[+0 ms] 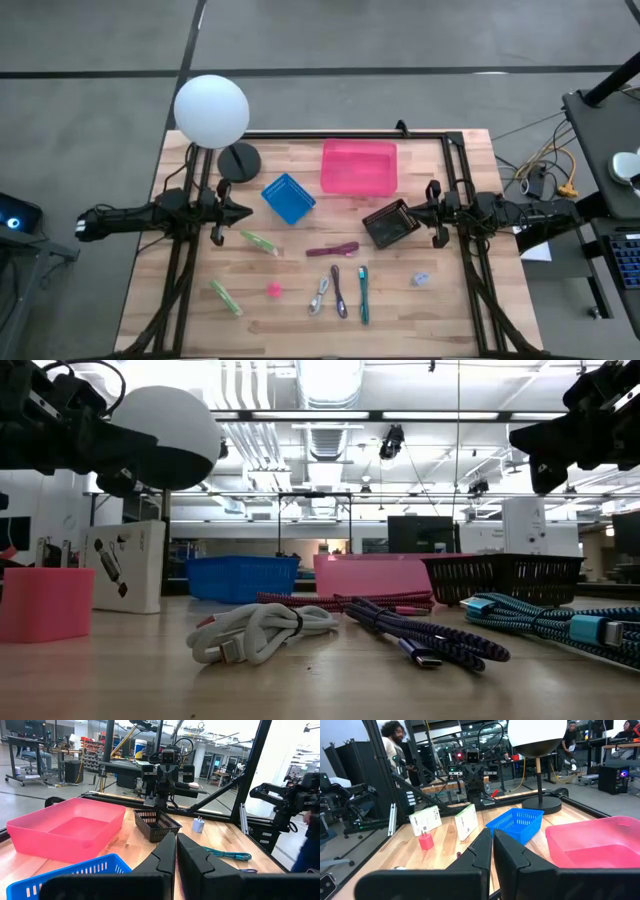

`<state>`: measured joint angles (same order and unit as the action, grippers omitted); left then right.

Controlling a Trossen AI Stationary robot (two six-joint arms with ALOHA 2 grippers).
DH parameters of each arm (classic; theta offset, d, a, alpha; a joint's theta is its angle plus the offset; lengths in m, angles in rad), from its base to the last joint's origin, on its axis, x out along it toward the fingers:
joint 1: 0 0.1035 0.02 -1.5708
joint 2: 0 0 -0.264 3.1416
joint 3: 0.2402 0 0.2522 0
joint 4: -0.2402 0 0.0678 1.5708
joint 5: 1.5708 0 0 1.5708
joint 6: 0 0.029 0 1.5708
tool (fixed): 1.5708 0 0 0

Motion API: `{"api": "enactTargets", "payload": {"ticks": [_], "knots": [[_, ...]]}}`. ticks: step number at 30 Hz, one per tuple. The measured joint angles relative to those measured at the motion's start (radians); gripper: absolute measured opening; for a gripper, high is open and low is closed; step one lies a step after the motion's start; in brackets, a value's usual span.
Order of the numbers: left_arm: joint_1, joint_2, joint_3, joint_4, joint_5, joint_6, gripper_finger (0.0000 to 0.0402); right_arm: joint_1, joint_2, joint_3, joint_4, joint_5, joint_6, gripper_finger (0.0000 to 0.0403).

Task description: Pick and place items into bin

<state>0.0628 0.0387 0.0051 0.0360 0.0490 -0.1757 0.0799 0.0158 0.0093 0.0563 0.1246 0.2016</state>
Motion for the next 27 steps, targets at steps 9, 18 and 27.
{"api": "enactTargets", "payload": {"ticks": [9,18,27], "knots": [[0.000,0.000,0.000,0.000,0.000,0.000,0.0000,0.000,0.000,0.000,0.031,0.000,0.001,0.0009],[0.000,0.000,0.000,0.011,0.000,0.000,0.0000,0.000,0.000,0.000,0.076,0.000,0.204,0.0009],[0.000,0.000,0.000,0.096,0.000,-0.101,0.0000,0.000,0.000,0.000,0.173,0.016,0.498,0.0009]]}}
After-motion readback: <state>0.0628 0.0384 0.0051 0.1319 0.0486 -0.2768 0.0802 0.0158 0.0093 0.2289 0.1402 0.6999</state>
